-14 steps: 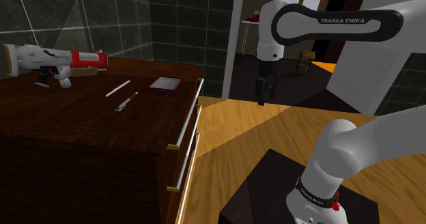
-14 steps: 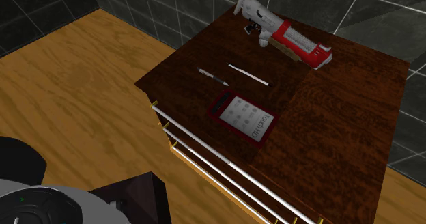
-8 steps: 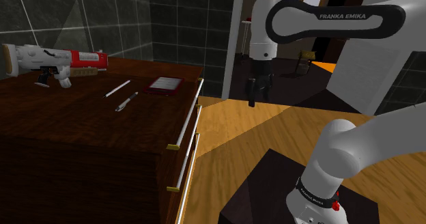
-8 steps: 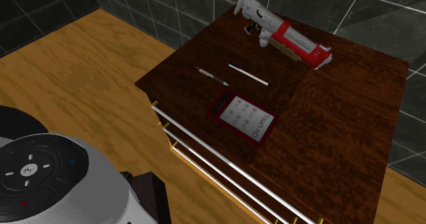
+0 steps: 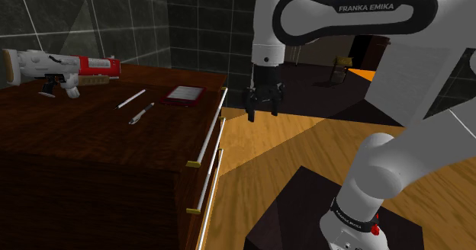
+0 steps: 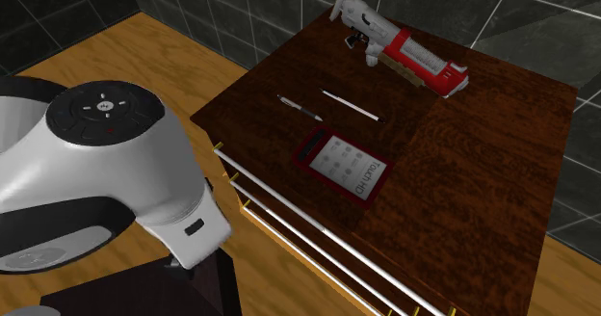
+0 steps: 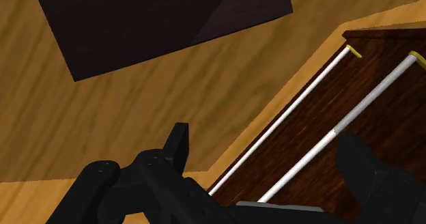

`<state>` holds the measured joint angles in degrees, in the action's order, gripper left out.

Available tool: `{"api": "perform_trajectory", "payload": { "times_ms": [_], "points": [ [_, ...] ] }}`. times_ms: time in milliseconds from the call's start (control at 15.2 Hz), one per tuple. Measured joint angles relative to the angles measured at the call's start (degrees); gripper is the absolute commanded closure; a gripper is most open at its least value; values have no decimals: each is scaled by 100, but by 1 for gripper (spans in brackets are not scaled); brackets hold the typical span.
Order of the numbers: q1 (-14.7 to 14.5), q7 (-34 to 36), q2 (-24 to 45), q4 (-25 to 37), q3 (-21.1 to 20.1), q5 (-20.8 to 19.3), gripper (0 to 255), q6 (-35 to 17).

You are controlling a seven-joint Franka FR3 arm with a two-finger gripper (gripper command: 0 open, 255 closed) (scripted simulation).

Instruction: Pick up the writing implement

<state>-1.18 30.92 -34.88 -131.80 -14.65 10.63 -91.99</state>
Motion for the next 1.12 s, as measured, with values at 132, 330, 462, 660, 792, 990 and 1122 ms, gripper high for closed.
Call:
{"api": "perform_trajectory", "payload": {
  "times_ms": [132,330,462,660,792,990,1122],
  "points": [
    [37,446,294,242,-240,97,0,-159],
    [96,1142,752,679,-603,177,0,-336],
    [160,1597,1113,1046,-820,155,0,-429],
    [238,2309,1674,1570,-1158,47,0,-601],
    [280,2769,2013,1917,-1344,-69,0,-670],
    [303,3536,2706,2638,-1644,-389,0,-709],
    [262,4088,3264,3170,-1829,-700,0,-749]
  ]
}}
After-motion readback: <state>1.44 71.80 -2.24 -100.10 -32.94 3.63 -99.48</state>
